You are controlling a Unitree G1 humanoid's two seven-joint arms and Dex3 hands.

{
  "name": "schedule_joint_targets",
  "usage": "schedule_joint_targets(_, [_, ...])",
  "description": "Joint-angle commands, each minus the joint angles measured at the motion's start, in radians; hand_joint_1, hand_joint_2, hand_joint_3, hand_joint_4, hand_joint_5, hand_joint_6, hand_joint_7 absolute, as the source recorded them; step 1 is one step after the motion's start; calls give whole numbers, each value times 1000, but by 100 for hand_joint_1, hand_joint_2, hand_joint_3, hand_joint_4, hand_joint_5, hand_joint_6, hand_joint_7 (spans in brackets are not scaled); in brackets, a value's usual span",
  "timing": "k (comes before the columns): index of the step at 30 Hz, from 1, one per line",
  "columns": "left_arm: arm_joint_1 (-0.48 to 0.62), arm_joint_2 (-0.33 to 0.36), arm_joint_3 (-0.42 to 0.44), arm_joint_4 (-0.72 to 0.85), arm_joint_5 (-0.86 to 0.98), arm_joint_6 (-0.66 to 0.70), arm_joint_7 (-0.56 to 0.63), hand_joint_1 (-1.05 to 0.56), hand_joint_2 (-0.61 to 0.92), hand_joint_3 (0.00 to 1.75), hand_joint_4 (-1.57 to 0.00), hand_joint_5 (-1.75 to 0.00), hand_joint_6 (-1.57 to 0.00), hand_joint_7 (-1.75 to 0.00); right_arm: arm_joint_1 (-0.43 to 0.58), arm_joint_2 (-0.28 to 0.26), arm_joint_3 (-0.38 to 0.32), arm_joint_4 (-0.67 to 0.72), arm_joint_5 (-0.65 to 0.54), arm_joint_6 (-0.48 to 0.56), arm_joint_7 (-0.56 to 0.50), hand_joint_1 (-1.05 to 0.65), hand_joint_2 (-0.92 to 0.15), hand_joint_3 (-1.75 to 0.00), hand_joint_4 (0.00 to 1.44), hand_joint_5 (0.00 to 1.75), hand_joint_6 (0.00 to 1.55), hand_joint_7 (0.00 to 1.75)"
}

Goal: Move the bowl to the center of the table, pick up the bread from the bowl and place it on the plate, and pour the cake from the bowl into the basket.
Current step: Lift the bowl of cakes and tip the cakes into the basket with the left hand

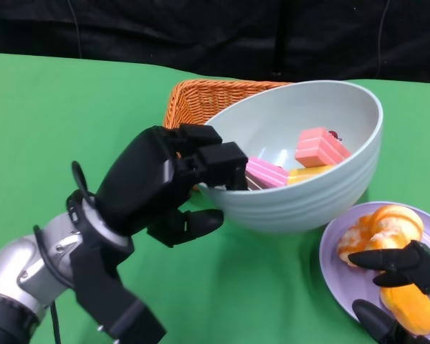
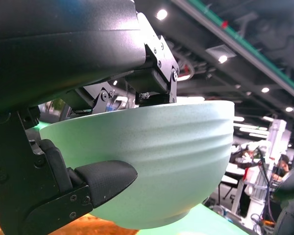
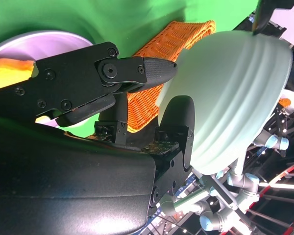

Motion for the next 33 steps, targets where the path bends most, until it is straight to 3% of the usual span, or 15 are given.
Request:
schedule_joint_targets(1, [-25,-32,34,-7,-80,38,-64,-19,18,170,-107,-175,-84,-175,25,-10,43,-24,-32,-76,3,-41,-92,-35,40,121,36,95])
schedule_joint_targets(9, [-22,-161,62,0,-266,195,-257,-13,18,172,-102,-175,-84,-173,26,-13,50,-22,-23,-72,-6,-42,-92,-36,39,122,35,95])
schedule_joint_targets(21, [-38,-356,137,77,-441,355,-364,-14,17,175,-104,-175,-84,-175,32,-16,49,-14,-12,-83,-10,-41,-92,-36,38,122,34,95])
schedule_joint_targets(33, [-31,-477,230,18,-605,690,-426,-10,26,172,-106,-175,-88,-171,46,-19,56,-29,5,-85,0,-42,-92,-37,38,121,33,94])
